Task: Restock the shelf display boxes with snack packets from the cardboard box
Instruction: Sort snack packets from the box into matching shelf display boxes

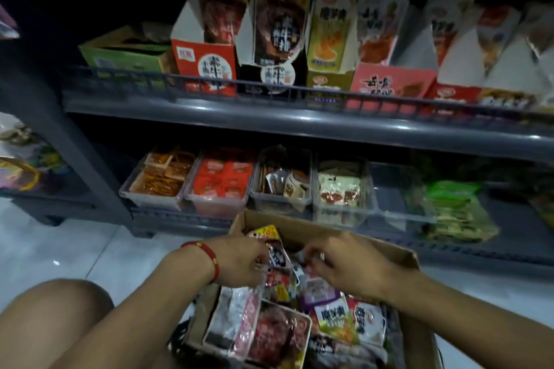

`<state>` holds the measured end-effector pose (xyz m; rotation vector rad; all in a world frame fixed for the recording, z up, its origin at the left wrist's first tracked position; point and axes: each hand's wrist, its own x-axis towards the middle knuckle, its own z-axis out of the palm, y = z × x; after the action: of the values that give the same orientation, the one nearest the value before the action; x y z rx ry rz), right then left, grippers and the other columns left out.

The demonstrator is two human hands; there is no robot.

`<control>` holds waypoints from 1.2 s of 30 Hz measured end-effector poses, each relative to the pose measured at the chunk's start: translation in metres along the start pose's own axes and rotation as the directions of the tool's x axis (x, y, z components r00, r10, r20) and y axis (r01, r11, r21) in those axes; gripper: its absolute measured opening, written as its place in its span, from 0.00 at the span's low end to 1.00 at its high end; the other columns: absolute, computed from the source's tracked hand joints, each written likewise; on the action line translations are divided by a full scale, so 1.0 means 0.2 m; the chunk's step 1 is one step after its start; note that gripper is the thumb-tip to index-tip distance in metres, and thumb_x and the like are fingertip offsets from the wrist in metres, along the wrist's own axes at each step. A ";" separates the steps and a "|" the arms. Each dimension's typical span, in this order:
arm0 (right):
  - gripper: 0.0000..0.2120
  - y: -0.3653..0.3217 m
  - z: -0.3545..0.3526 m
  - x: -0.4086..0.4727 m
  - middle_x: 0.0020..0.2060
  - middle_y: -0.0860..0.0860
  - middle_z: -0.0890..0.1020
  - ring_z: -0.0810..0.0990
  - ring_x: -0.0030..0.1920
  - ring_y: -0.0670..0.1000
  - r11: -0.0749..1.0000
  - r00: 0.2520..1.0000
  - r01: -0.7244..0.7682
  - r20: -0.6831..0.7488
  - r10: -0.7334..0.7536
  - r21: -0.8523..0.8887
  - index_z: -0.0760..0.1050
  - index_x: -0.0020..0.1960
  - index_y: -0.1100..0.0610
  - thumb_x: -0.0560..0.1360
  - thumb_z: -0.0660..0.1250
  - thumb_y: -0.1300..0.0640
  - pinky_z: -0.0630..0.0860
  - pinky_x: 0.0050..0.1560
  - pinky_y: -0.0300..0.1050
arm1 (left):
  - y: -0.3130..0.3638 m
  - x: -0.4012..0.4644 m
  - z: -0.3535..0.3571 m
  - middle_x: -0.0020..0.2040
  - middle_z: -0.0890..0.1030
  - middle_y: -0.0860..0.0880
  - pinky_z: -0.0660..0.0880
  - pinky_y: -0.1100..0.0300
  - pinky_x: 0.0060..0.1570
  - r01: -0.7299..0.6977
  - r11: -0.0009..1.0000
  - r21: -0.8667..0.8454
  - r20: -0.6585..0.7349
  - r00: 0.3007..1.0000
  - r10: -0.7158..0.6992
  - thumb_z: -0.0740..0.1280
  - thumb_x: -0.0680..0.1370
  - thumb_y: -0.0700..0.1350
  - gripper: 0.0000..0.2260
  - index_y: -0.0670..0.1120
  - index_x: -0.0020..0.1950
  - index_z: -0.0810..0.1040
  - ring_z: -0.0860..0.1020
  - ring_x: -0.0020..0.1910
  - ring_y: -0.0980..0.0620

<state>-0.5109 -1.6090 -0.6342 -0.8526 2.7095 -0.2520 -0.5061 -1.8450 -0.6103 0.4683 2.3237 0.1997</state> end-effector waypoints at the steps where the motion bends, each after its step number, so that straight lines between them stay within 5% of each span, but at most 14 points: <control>1: 0.10 0.02 0.08 -0.02 0.53 0.46 0.83 0.81 0.50 0.48 1.000 0.999 -0.017 0.039 0.017 0.002 0.77 0.59 0.47 0.80 0.62 0.54 0.72 0.44 0.42 | 0.01 0.02 0.03 0.70 0.76 0.46 0.73 0.57 0.62 0.007 1.000 -0.002 0.015 1.000 -0.007 0.64 0.83 0.51 0.19 0.48 0.73 0.72 0.75 0.66 0.46; 6: 0.33 0.10 0.28 -0.01 0.78 0.54 0.62 0.65 0.75 0.61 0.994 0.925 -0.003 0.378 0.044 -0.110 0.59 0.79 0.52 0.79 0.65 0.44 0.69 0.68 0.54 | -0.01 0.06 0.16 0.70 0.76 0.47 0.73 0.56 0.64 0.086 0.996 -0.039 0.043 0.996 -0.084 0.63 0.84 0.51 0.20 0.51 0.76 0.69 0.75 0.67 0.47; 9: 0.44 0.15 0.34 0.00 0.82 0.56 0.49 0.55 0.80 0.62 0.989 0.836 0.023 0.545 0.063 -0.148 0.47 0.83 0.55 0.78 0.67 0.40 0.62 0.76 0.60 | -0.03 0.06 0.22 0.66 0.79 0.49 0.75 0.54 0.63 0.077 0.994 -0.083 0.026 0.997 -0.075 0.64 0.83 0.51 0.19 0.53 0.74 0.70 0.77 0.63 0.49; 13: 0.29 0.16 0.45 0.04 0.69 0.60 0.72 0.74 0.65 0.63 0.957 0.970 0.055 0.242 0.015 -0.283 0.65 0.74 0.59 0.77 0.70 0.54 0.76 0.60 0.59 | -0.07 0.06 0.27 0.64 0.80 0.49 0.76 0.54 0.62 0.079 0.989 -0.129 -0.014 0.997 -0.081 0.64 0.83 0.53 0.18 0.56 0.73 0.69 0.78 0.60 0.50; 17: 0.18 0.18 0.49 0.09 0.55 0.57 0.78 0.75 0.53 0.60 0.879 0.989 0.121 -0.025 -0.149 -0.462 0.76 0.60 0.59 0.71 0.73 0.61 0.74 0.50 0.55 | -0.04 0.09 0.25 0.68 0.78 0.49 0.74 0.58 0.62 0.068 0.993 -0.099 -0.028 0.997 -0.071 0.63 0.84 0.52 0.20 0.55 0.75 0.68 0.77 0.63 0.50; 21: 0.22 0.22 0.54 0.07 0.45 0.56 0.81 0.74 0.49 0.59 0.855 0.997 0.059 -0.019 -0.080 -0.516 0.75 0.60 0.61 0.68 0.75 0.62 0.71 0.45 0.53 | 0.01 0.13 0.23 0.69 0.77 0.48 0.74 0.57 0.62 0.042 0.995 -0.087 -0.053 0.998 -0.046 0.63 0.84 0.51 0.20 0.54 0.76 0.68 0.76 0.65 0.49; 25: 0.24 0.23 0.58 -0.01 0.57 0.59 0.77 0.72 0.58 0.61 0.858 0.993 -0.102 -0.003 0.116 -0.503 0.68 0.69 0.63 0.75 0.69 0.64 0.68 0.55 0.55 | 0.02 0.16 0.23 0.67 0.78 0.48 0.75 0.53 0.62 0.030 0.999 -0.042 -0.045 0.998 -0.032 0.63 0.83 0.52 0.21 0.54 0.76 0.68 0.77 0.63 0.48; 30: 0.25 0.26 0.60 -0.06 0.57 0.56 0.71 0.70 0.56 0.59 0.895 0.983 -0.182 -0.044 0.179 -0.408 0.70 0.65 0.56 0.70 0.72 0.65 0.69 0.53 0.54 | 0.05 0.19 0.22 0.66 0.78 0.48 0.74 0.57 0.58 0.032 0.999 -0.032 -0.023 0.999 -0.032 0.64 0.83 0.53 0.20 0.55 0.75 0.68 0.77 0.62 0.47; 33: 0.24 0.28 0.60 -0.08 0.55 0.54 0.79 0.75 0.56 0.58 0.910 0.992 -0.120 -0.010 0.126 -0.396 0.71 0.64 0.56 0.70 0.70 0.66 0.67 0.56 0.53 | 0.07 0.19 0.23 0.66 0.79 0.47 0.75 0.56 0.59 0.024 0.999 -0.023 -0.005 1.000 -0.024 0.64 0.83 0.53 0.20 0.54 0.75 0.69 0.78 0.62 0.47; 36: 0.22 0.28 0.51 -0.10 0.48 0.51 0.84 0.82 0.51 0.57 0.958 0.974 -0.226 -0.052 0.220 -0.176 0.69 0.63 0.53 0.73 0.65 0.68 0.70 0.55 0.51 | 0.10 0.20 0.22 0.67 0.78 0.46 0.74 0.57 0.60 0.025 0.997 -0.067 -0.044 0.999 -0.028 0.65 0.83 0.52 0.22 0.53 0.77 0.67 0.77 0.64 0.47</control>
<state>-0.4920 -1.5608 -0.7391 -0.5835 2.8605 0.0309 -0.4956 -1.8106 -0.6624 0.4040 2.3580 0.2764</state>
